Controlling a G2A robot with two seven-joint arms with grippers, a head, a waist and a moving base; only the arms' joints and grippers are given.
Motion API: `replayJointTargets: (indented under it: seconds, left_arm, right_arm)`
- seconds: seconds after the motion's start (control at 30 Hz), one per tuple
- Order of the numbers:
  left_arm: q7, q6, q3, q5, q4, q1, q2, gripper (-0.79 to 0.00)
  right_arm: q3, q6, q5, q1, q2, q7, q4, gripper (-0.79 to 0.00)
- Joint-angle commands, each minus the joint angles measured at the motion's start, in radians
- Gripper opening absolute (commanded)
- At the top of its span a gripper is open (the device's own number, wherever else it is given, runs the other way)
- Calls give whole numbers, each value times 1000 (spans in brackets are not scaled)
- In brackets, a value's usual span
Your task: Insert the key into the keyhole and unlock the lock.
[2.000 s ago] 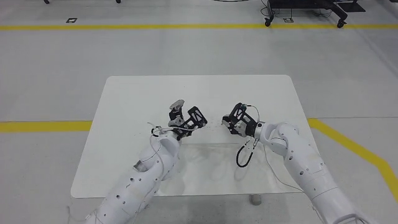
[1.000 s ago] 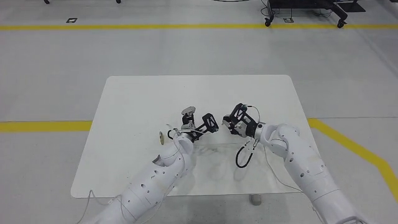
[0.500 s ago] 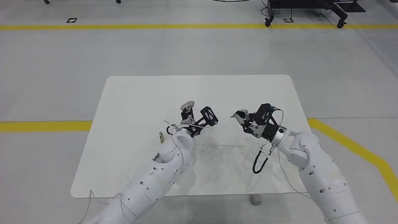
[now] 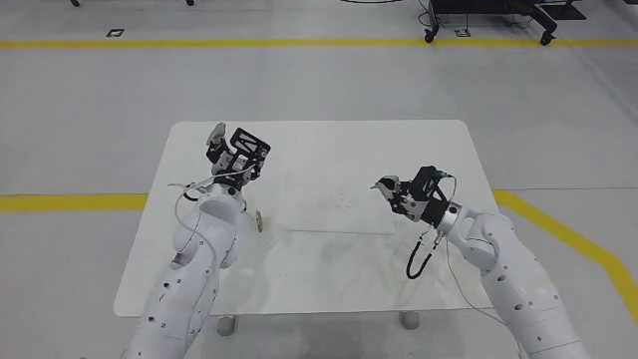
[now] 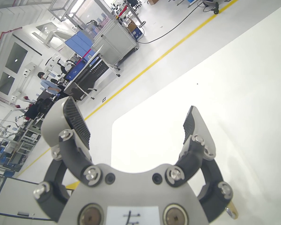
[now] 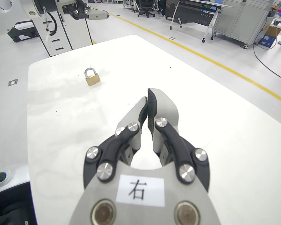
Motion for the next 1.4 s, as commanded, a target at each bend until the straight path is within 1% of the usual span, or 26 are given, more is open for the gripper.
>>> replayJointTargets:
  seconds: [0.0, 0.1, 0.13, 0.2, 0.23, 0.3, 0.33, 0.4, 0.47, 0.57, 0.6, 0.63, 0.73, 1.0, 1.03, 1.1, 1.17, 1.27, 1.37]
  left_arm:
    - [0, 0, 9, 0, 3, -3, 0, 0]
    - [0, 0, 9, 0, 3, -3, 0, 0]
    - [16, 16, 4, -13, -2, 1, -1, 0]
    - [103, 129, -39, -77, -4, 31, -3, 0]
    - [136, 189, -71, -116, 3, 49, -4, 0]
    - [197, 217, -123, -225, -2, 78, -5, 0]
    - [224, 212, -153, -302, -3, 92, -5, 0]
    - [243, 156, -212, -468, 6, 106, -4, 0]
    - [253, 77, -259, -622, 17, 113, -3, 0]
    - [228, -68, -306, -860, 45, 111, -2, 0]
    - [222, -108, -321, -909, 53, 107, -1, 0]
    - [221, -128, -332, -910, 57, 103, 2, 0]
    - [249, -136, -322, -780, 44, 96, 8, 0]
    - [249, -136, -322, -780, 44, 96, 8, 0]
    - [245, -143, -317, -801, 48, 100, 7, 0]
    - [204, -196, -304, -974, 46, 112, 2, 0]
    - [102, -247, -301, -1175, 40, 109, -1, 0]
    - [-72, -293, -302, -1430, 55, 97, 0, 0]
    - [-240, -313, -299, -1640, 91, 66, 4, 0]
  right_arm:
    - [0, 0, 0, 0, 0, 0, 0, -785]
    - [-9, 6, 23, 2, -3, -4, 2, -785]
    - [-31, 2, 43, 18, -7, 19, 9, -785]
    - [-79, 27, 64, 67, -17, 80, 27, -785]
    - [-109, 26, 101, 88, -24, 94, 33, -785]
    - [-147, 56, 143, 130, -35, 128, 48, -785]
    - [-163, 73, 177, 146, -41, 136, 55, -785]
    - [-189, 109, 236, 179, -53, 153, 71, -785]
    - [-215, 136, 309, 205, -64, 166, 89, -785]
    - [-256, 170, 447, 243, -83, 204, 130, -785]
    - [-271, 173, 488, 257, -89, 220, 148, -785]
    - [-285, 175, 512, 273, -95, 233, 164, -785]
    - [-313, 174, 564, 302, -107, 245, 201, -785]
    - [-313, 174, 564, 302, -107, 245, 201, -785]
    - [-313, 174, 564, 302, -107, 245, 201, -785]
    - [-314, 183, 578, 291, -108, 240, 198, -785]
    - [-310, 201, 573, 279, -111, 193, 178, -785]
    - [-316, 126, 695, 257, -122, 102, 170, -785]
    - [-334, 41, 800, 270, -133, 95, 213, -785]
